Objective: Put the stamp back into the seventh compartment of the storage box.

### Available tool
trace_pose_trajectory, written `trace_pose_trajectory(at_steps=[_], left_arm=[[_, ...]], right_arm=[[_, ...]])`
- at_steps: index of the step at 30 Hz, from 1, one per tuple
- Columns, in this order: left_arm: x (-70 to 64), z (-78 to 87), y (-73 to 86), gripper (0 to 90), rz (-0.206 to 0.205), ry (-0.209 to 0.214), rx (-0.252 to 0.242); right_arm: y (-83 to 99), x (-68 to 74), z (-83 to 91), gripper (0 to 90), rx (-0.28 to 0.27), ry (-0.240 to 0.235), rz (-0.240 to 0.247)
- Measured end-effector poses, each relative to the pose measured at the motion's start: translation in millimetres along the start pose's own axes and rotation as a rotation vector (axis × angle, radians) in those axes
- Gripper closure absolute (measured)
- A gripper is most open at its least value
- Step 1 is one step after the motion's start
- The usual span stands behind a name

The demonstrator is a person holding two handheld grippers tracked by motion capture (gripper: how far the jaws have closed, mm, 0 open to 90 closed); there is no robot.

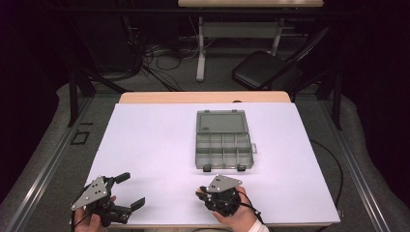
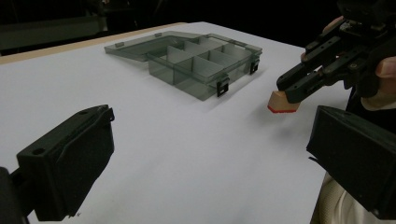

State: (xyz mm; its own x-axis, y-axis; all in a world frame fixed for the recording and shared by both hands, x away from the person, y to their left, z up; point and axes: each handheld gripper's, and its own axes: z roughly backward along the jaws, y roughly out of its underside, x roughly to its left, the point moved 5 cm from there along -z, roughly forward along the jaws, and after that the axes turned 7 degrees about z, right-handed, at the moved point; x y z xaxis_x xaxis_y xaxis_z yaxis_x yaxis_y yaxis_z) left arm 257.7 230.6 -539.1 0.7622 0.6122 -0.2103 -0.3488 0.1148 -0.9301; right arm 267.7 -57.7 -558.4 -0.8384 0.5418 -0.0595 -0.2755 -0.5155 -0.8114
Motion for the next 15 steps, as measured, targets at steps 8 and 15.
trace_pose_trajectory(at_steps=[8, 15], left_arm=[[0.0, -0.1, 0.0, 0.5, 0.000, 0.001, 0.001], [0.0, 0.0, -0.1, 0.5, 0.000, 0.001, 0.000]], right_arm=[[-2.5, -10.7, 12.0, 76.3, -0.027, 0.031, -0.024], [-4.0, -20.2, 22.6, 76.4, -0.050, 0.057, -0.047]])
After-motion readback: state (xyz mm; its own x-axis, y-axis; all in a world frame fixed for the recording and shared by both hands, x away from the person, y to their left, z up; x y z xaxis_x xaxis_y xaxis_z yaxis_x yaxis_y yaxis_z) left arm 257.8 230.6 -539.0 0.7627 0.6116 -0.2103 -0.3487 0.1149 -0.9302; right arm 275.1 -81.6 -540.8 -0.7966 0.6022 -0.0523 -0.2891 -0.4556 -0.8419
